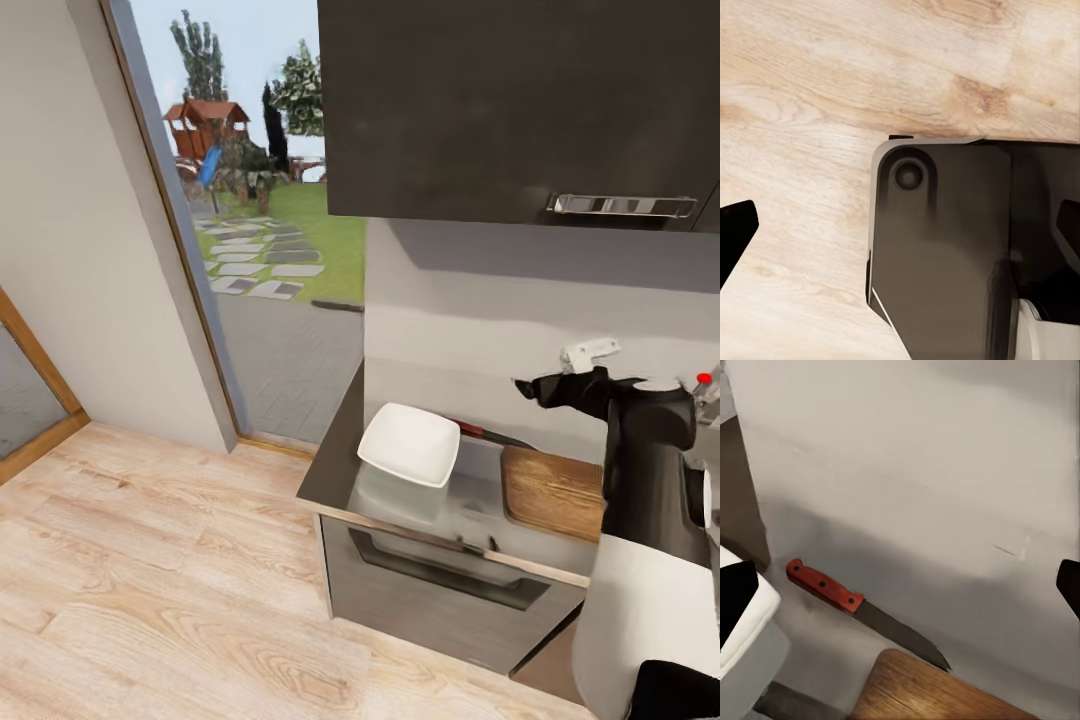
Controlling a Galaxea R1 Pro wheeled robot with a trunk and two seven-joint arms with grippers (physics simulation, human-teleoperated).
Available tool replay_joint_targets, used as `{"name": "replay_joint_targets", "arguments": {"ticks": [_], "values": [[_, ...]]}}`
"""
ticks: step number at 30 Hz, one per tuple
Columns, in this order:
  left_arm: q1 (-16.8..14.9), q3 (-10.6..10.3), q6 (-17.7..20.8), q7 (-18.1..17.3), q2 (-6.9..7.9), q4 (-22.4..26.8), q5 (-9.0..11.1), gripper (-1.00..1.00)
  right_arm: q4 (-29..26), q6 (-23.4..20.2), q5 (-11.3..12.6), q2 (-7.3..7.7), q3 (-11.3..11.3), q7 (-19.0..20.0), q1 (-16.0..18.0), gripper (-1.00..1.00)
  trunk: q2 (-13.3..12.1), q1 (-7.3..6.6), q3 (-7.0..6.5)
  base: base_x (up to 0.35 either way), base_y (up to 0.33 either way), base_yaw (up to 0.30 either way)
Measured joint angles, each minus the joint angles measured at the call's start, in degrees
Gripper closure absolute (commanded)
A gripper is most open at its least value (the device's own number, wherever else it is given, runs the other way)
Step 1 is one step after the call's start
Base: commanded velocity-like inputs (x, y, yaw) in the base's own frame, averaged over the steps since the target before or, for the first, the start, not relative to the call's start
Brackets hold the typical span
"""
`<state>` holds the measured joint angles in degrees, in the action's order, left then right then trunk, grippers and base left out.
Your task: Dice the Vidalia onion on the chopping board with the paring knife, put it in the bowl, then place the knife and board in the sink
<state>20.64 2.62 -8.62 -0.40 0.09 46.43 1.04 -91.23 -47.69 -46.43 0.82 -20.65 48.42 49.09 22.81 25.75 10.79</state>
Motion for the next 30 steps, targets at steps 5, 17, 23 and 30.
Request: {"name": "replay_joint_targets", "arguments": {"ticks": [5, 17, 23, 30], "values": [[0.0, 0.0, 0.0, 0.0, 0.00, 0.0, 0.0, -1.00, -0.9, 11.6, -0.2, -7.28, -12.3, -1.4, -1.1, -1.00, 0.0, 0.01, 0.00, -0.105, 0.000, 0.000], [0.0, 0.0, 0.0, 0.0, 0.00, 0.0, 0.1, -1.00, -1.1, 19.1, -5.1, -10.77, -21.2, -2.0, -1.3, -1.00, 0.0, 0.03, -0.01, -0.226, 0.000, 0.000], [0.0, 0.0, 0.0, 0.0, 0.00, 0.0, 0.1, -1.00, -1.1, 17.4, -5.2, -10.77, -21.3, -2.0, -1.3, -1.00, 0.0, 0.03, -0.01, -0.335, 0.000, 0.000], [0.0, 0.0, 0.0, 0.0, 0.00, 0.0, 0.1, -1.00, -1.1, 17.1, -5.2, -10.77, -21.3, -2.0, -1.3, -1.00, 0.0, 0.04, -0.01, -0.345, 0.000, 0.000]]}}
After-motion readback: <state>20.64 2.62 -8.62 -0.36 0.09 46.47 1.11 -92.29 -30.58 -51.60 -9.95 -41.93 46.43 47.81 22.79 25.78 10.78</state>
